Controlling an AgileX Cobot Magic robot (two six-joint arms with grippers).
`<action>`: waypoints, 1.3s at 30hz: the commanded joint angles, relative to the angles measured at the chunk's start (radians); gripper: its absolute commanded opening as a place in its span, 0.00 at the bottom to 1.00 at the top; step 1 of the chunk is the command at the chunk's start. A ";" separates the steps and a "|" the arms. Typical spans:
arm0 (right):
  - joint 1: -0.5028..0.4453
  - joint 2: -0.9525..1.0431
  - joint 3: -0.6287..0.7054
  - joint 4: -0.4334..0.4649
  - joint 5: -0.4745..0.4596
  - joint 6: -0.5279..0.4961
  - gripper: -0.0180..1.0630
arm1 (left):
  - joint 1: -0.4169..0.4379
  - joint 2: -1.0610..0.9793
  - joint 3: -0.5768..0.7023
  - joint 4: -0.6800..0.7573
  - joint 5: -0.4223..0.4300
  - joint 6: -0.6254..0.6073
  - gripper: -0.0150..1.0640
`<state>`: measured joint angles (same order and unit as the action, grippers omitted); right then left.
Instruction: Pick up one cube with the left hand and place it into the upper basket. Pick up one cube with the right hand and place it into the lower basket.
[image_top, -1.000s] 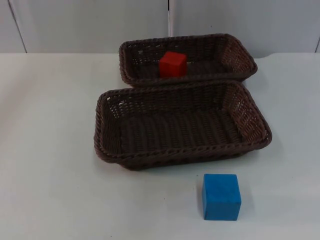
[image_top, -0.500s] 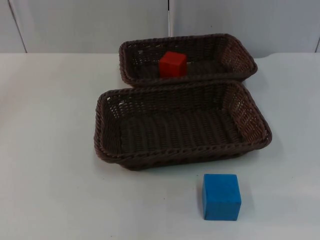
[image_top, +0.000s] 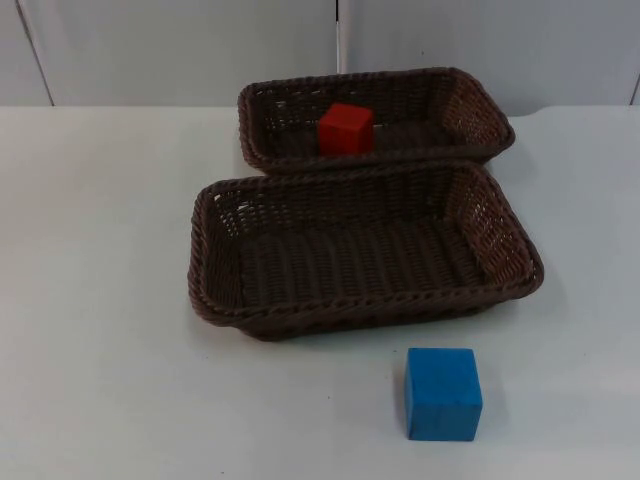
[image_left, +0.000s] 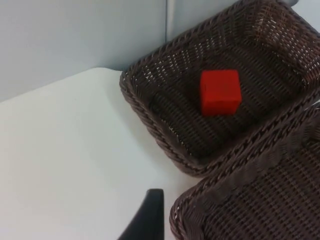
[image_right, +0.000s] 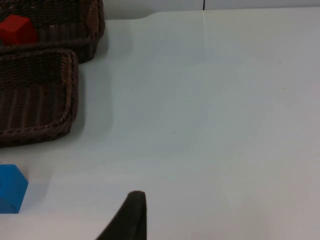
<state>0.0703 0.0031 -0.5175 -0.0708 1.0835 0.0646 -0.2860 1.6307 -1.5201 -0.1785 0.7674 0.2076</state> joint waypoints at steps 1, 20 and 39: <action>-0.005 -0.003 0.001 0.001 -0.005 -0.008 0.98 | -0.003 -0.057 0.058 0.003 -0.054 -0.004 0.85; -0.005 -0.003 0.001 0.001 -0.005 -0.008 0.98 | -0.003 -0.525 0.531 -0.005 -0.178 -0.008 0.85; -0.005 -0.003 0.001 0.001 -0.005 -0.008 0.98 | -0.003 -0.875 0.778 -0.015 -0.159 -0.022 0.85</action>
<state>0.0703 0.0031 -0.5175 -0.0708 1.0835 0.0646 -0.2860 0.7705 -0.7471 -0.1851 0.6051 0.1942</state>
